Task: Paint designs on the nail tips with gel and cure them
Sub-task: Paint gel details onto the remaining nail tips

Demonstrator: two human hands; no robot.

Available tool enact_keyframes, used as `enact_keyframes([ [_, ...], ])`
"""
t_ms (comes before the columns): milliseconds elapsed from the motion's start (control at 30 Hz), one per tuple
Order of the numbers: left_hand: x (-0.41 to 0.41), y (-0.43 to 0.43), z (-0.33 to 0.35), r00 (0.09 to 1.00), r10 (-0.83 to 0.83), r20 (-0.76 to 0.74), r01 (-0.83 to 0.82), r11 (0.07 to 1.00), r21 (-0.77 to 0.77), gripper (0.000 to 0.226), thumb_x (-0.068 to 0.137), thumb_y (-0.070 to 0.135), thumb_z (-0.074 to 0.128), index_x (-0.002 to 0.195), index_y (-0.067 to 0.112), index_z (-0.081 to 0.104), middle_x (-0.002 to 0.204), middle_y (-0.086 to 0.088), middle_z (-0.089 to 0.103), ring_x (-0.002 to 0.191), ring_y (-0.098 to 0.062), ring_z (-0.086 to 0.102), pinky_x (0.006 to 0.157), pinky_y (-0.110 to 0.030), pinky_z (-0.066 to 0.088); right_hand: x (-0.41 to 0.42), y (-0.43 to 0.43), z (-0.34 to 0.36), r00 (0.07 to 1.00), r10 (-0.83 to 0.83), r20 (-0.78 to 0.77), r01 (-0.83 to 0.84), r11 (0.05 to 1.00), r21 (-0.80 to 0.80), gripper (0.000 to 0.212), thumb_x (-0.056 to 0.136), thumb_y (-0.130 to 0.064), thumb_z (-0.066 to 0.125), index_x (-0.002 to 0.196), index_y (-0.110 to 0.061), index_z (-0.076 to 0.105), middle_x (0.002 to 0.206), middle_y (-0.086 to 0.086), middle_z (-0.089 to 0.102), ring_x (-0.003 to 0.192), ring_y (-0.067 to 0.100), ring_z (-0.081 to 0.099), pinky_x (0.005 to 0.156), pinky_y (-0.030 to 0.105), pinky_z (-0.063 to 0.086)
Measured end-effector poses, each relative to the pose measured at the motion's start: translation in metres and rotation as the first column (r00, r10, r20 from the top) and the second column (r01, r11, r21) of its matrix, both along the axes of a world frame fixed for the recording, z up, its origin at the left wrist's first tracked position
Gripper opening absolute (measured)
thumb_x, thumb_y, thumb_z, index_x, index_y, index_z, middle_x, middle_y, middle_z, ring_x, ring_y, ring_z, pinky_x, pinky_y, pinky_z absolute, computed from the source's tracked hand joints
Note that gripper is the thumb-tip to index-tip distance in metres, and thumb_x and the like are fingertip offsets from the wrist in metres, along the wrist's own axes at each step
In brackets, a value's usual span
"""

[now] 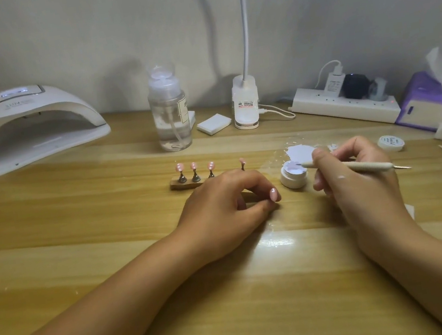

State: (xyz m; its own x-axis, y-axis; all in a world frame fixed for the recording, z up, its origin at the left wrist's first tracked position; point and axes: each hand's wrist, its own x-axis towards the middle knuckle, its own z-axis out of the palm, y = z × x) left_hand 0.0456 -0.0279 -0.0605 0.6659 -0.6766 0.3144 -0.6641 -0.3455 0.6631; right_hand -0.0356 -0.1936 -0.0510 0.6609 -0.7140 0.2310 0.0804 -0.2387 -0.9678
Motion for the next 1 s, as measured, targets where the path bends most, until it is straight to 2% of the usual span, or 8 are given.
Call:
enact_keyframes([
  [133,-0.001,0.000,0.000,1.000,0.001,0.021,-0.001,1.000,0.010,0.003,0.084,0.036,0.071,0.086,0.038,0.070,0.078,0.037,0.054,0.057,0.000,0.052,0.059,-0.025,0.035,0.001,-0.001,-0.002,0.999,0.011,-0.034,-0.012,1.000,-0.013,0.027,0.089,-0.027,0.069,0.073,-0.021,0.048,0.056,0.000,0.068,0.050,0.005,0.052,0.062,0.031,0.039],
  [300,-0.001,0.000,0.000,1.000,0.004,0.011,-0.004,1.000,0.004,0.004,0.084,0.035,0.071,0.086,0.038,0.069,0.078,0.031,0.056,0.057,0.000,0.052,0.061,-0.026,0.038,0.002,-0.001,-0.003,0.997,0.007,-0.081,-0.014,0.996,-0.089,0.027,0.089,-0.029,0.070,0.075,-0.019,0.050,0.055,-0.005,0.068,0.047,-0.002,0.052,0.059,0.029,0.036],
  [567,-0.001,0.001,0.001,1.000,0.008,-0.002,-0.008,1.000,0.010,0.004,0.084,0.036,0.070,0.086,0.039,0.069,0.079,0.031,0.056,0.058,0.000,0.052,0.060,-0.025,0.034,0.001,0.001,-0.002,0.995,0.013,-0.103,-0.025,0.993,-0.117,0.025,0.090,-0.028,0.070,0.076,-0.019,0.051,0.057,-0.005,0.068,0.047,-0.002,0.053,0.059,0.029,0.037],
  [667,-0.002,0.001,0.001,1.000,0.006,-0.007,-0.006,1.000,0.007,0.004,0.084,0.036,0.071,0.086,0.038,0.069,0.079,0.028,0.057,0.058,0.000,0.052,0.060,-0.025,0.035,0.001,0.001,-0.001,0.996,0.016,-0.083,-0.024,0.995,-0.101,0.026,0.090,-0.027,0.070,0.076,-0.019,0.050,0.056,-0.003,0.068,0.045,-0.001,0.050,0.058,0.029,0.035],
  [800,-0.002,0.000,0.002,1.000,-0.001,-0.025,0.000,1.000,-0.012,0.005,0.085,0.032,0.071,0.085,0.037,0.069,0.085,0.022,0.062,0.055,0.001,0.050,0.062,-0.026,0.039,-0.001,0.000,0.001,1.000,0.021,0.013,-0.021,1.000,-0.001,0.025,0.094,-0.028,0.066,0.079,-0.021,0.047,0.057,0.001,0.067,0.043,0.004,0.048,0.054,0.028,0.032],
  [867,-0.002,0.000,0.002,1.000,0.001,-0.019,-0.002,1.000,-0.018,0.005,0.085,0.031,0.071,0.085,0.036,0.070,0.081,0.024,0.061,0.054,0.001,0.050,0.061,-0.026,0.038,-0.003,0.003,0.004,0.998,0.041,0.051,-0.040,0.999,-0.019,0.021,0.097,-0.029,0.062,0.084,-0.022,0.047,0.065,0.000,0.072,0.048,0.009,0.059,0.052,0.028,0.038],
  [933,-0.002,0.000,0.003,1.000,0.000,-0.013,-0.001,1.000,-0.016,0.007,0.085,0.030,0.072,0.083,0.036,0.069,0.078,0.025,0.060,0.054,0.003,0.050,0.060,-0.025,0.036,-0.008,0.010,0.008,0.990,0.113,0.087,-0.106,0.991,-0.080,0.012,0.100,-0.028,0.058,0.093,-0.024,0.051,0.079,-0.001,0.076,0.061,0.014,0.070,0.051,0.029,0.047],
  [1000,-0.002,0.000,0.004,1.000,-0.012,-0.011,0.012,1.000,-0.021,0.013,0.084,0.027,0.073,0.080,0.038,0.066,0.077,0.026,0.060,0.054,0.007,0.050,0.058,-0.022,0.033,-0.013,0.018,0.011,0.970,0.207,0.126,-0.192,0.974,-0.119,0.004,0.100,-0.023,0.060,0.099,-0.024,0.056,0.089,-0.001,0.076,0.068,0.015,0.073,0.049,0.025,0.052],
])
